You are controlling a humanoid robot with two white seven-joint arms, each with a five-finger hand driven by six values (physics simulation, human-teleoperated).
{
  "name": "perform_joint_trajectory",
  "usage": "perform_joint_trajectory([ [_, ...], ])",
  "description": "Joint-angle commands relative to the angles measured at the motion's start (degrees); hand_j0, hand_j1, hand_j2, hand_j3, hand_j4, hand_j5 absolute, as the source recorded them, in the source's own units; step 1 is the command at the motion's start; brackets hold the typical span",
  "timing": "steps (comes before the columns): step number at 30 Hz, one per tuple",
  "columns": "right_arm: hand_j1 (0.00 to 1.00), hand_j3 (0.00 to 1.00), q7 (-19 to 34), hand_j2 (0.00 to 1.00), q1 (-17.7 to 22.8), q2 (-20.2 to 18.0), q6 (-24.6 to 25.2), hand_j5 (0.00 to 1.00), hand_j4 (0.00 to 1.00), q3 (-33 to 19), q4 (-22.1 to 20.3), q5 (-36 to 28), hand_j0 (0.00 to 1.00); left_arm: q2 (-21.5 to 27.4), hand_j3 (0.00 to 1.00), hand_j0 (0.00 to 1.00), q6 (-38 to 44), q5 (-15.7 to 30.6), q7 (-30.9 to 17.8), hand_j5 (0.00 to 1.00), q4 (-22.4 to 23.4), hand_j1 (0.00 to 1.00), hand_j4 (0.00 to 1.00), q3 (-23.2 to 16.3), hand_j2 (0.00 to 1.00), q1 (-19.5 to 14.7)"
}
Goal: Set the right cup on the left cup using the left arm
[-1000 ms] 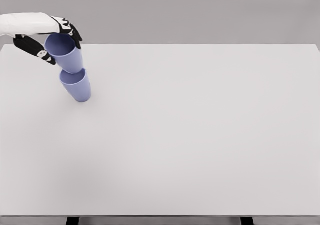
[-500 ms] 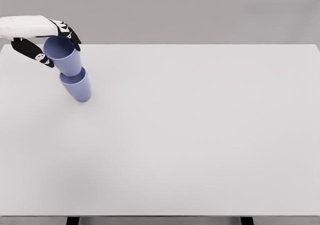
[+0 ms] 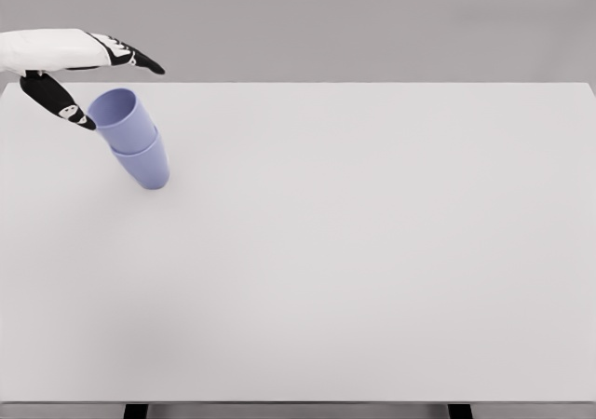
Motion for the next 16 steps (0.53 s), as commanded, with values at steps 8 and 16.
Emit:
perform_joint_trajectory([
  [8, 1.0, 1.0, 0.0, 1.0, 0.0, 0.0, 0.0, 1.0, 1.0, 0.0, 0.0, 0.1, 1.0, 12.0, 1.0, 1.0, 0.2, 11.9, -0.2, 1.0, -28.4, 1.0, 1.0, 1.8, 1.0, -2.3],
  [16, 1.0, 1.0, 0.0, 1.0, 0.0, 0.0, 0.0, 1.0, 1.0, 0.0, 0.0, 0.1, 1.0, 4.2, 1.0, 1.0, 0.2, 11.7, 0.0, 1.0, -29.4, 1.0, 1.0, 2.5, 1.0, 4.6],
])
